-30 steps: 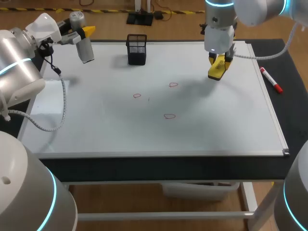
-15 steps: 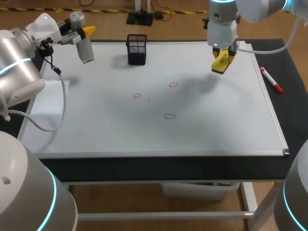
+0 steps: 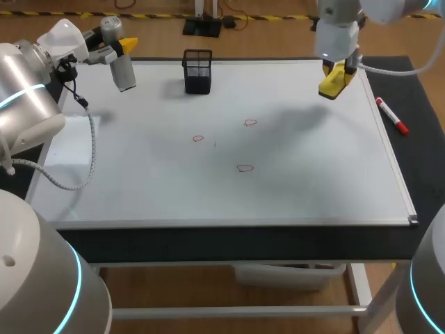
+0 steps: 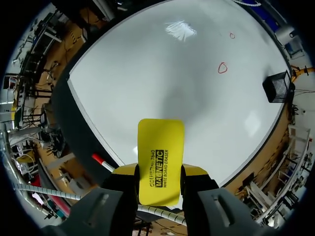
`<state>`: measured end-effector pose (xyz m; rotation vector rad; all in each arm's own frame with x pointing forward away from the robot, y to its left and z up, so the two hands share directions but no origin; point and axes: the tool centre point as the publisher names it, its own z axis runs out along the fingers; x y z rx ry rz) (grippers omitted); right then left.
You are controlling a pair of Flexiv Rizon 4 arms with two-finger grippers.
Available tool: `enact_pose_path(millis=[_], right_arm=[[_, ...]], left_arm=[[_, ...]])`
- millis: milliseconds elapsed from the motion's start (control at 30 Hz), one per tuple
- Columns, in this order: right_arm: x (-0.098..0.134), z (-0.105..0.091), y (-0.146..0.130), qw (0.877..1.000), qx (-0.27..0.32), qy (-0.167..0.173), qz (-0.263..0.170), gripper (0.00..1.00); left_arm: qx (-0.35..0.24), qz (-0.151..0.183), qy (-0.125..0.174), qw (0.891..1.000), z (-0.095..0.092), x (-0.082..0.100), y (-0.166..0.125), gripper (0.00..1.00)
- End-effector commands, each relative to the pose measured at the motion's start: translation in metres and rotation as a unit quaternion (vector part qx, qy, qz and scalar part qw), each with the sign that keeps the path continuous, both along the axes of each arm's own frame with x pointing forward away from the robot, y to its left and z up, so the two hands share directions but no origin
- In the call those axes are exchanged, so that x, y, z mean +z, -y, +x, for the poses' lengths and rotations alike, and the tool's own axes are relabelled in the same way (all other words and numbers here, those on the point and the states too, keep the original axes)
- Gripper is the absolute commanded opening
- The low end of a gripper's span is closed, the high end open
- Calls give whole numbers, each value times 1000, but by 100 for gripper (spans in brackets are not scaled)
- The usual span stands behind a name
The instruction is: Pick up the inspection probe, press it on each red-marked spot on the whiteboard one by one, put down the probe, pick up the eraser, and wipe off all the red marks.
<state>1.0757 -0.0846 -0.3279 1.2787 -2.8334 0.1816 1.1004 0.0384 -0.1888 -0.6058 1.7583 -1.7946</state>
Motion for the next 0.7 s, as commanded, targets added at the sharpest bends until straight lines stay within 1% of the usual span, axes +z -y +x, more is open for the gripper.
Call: enact_pose_path(millis=[33,267,700], right_arm=[[3,-4,10,1000,-5,5,2,0],[7,-5,22,1000,-28,7,2,0],[7,-5,22,1000,-28,7,2,0]], left_arm=[[2,-1,1,1000,-1,1,1,0],[2,-1,1,1000,-1,1,1,0],[2,-1,1,1000,-1,1,1,0]])
